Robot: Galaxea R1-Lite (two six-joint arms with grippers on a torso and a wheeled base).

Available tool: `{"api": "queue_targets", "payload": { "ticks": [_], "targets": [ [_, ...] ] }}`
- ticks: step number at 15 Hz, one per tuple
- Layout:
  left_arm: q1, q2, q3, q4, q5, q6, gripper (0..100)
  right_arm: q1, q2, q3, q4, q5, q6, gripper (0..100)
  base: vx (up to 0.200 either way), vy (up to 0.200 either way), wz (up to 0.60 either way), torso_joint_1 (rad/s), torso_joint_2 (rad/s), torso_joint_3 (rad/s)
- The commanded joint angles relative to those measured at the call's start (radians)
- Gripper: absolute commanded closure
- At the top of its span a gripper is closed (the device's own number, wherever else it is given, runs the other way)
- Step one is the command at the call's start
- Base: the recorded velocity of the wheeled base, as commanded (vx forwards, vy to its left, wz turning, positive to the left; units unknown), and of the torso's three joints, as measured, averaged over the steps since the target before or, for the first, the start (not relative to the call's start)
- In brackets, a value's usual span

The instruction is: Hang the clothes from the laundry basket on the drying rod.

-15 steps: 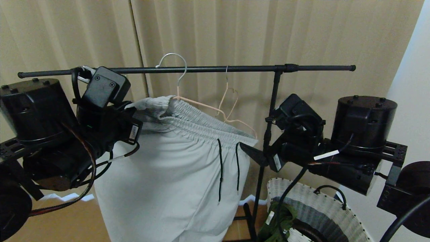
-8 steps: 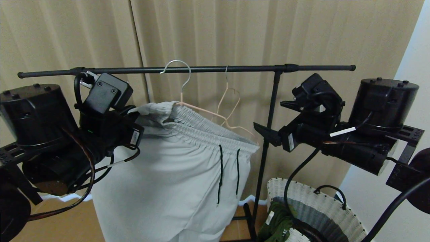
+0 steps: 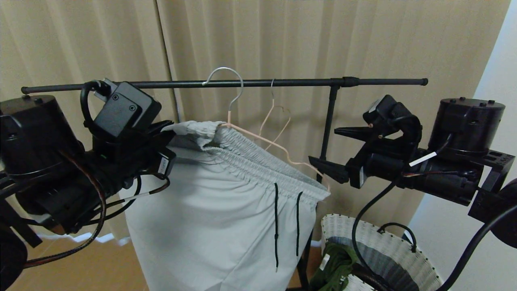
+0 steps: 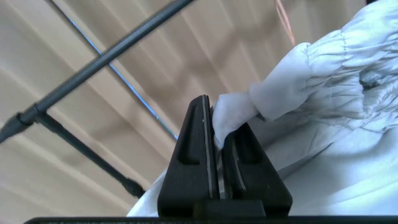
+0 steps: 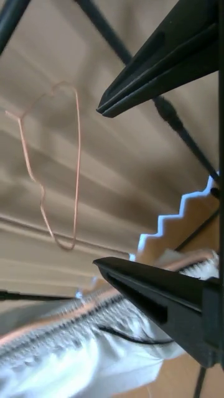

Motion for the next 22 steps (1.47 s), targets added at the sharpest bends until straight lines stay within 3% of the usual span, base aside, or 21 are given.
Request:
{"api": "queue_targets", "payload": {
  "ticks": [1,5,12,14,15,16,22],
  "targets": [
    [0.001,-0.005,0.001,-0.008,-0.005,0.000,100,-0.011,0.001,0.017,-0.002,0.011,-0.001,0,0.000,0.000,0.00,0.000,0.00,0.000],
    [0.001,0.005,-0.001,-0.050,-0.007,-0.002,100,-0.011,-0.016,0.057,-0.005,0.134,-0.001,0,0.000,0.000,0.00,0.000,0.00,0.000],
    [-0.002,0.028,0.001,-0.117,-0.042,-0.002,100,-0.005,0.017,0.060,-0.007,0.144,-0.005,0,0.000,0.000,0.00,0.000,0.00,0.000],
    [0.003,0.029,-0.002,-0.117,-0.042,0.000,100,-0.005,0.011,0.071,-0.008,0.174,-0.005,0,0.000,0.000,0.00,0.000,0.00,0.000],
    [0.003,0.029,-0.002,-0.117,-0.042,0.000,100,-0.006,0.003,0.091,-0.013,0.243,-0.005,0,0.000,0.000,0.00,0.000,0.00,0.000],
    [0.003,0.031,-0.002,-0.117,-0.042,0.001,100,-0.006,0.003,0.091,-0.013,0.255,-0.005,0,0.000,0.000,0.00,0.000,0.00,0.000],
    [0.067,0.046,0.018,-0.114,0.044,0.033,100,-0.029,-0.012,0.045,-0.014,0.161,-0.008,0,0.000,0.000,0.00,0.000,0.00,0.000]
  ]
}}
